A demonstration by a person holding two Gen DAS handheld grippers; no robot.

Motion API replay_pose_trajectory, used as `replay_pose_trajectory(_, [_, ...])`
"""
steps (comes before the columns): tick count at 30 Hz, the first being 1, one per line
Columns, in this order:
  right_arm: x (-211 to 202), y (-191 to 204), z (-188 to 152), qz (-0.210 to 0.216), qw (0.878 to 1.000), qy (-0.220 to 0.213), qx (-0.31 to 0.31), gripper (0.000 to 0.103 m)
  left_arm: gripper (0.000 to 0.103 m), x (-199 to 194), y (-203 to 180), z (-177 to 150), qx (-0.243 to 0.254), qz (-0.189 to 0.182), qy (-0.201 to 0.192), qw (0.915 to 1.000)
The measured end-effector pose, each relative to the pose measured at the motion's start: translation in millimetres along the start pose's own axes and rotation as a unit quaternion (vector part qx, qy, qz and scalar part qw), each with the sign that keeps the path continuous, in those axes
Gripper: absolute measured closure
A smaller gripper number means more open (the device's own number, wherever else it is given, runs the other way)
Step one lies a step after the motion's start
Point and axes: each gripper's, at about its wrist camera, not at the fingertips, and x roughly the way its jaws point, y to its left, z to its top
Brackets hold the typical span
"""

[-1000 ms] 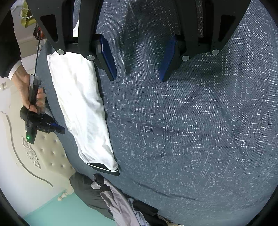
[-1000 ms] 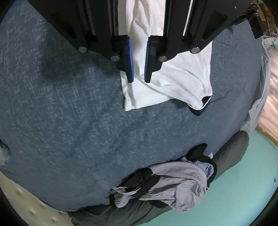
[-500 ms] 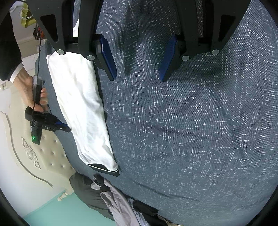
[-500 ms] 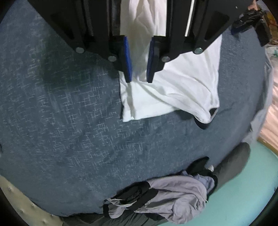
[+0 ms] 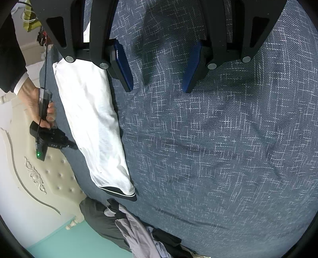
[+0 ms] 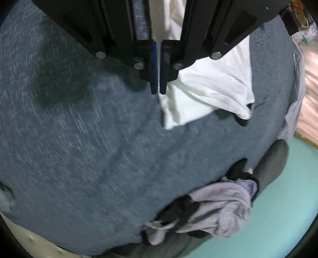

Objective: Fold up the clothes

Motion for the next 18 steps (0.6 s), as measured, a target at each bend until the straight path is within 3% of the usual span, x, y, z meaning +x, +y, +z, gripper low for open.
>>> replay_pose_trajectory(3, [-2.1, 14.2, 6.3, 0.021, 0.999, -0.001, -0.024, 0.098, 0.047, 0.2, 0.0, -0.3, 0.001, 0.000, 0.000, 1.0000])
replay_pose_trajectory(4, [1.5, 22.4, 10.6, 0.020, 0.999, 0.006, -0.039, 0.090, 0.047, 0.0, 0.2, -0.2, 0.000, 0.000, 0.000, 1.0000])
replay_pose_trajectory(5, [3.7, 29.0, 13.6, 0.016, 0.999, 0.010, -0.051, 0.076, 0.047, -0.2, 0.3, -0.1, 0.000, 0.000, 0.000, 1.0000])
replay_pose_trajectory(6, [6.5, 36.3, 16.3, 0.014, 0.998, 0.013, -0.063, 0.071, 0.047, -0.1, 0.4, 0.0, 0.000, -0.001, 0.000, 1.0000])
replay_pose_trajectory(16, [46.5, 70.6, 13.7, -0.013, 0.986, 0.064, -0.153, 0.070, 0.047, 0.2, 0.5, 0.4, 0.002, -0.001, 0.000, 1.0000])
replay_pose_trajectory(18, [52.7, 73.0, 11.6, -0.023, 0.983, 0.070, -0.166, 0.075, 0.047, 0.6, 0.7, 1.0, 0.002, -0.002, 0.000, 1.0000])
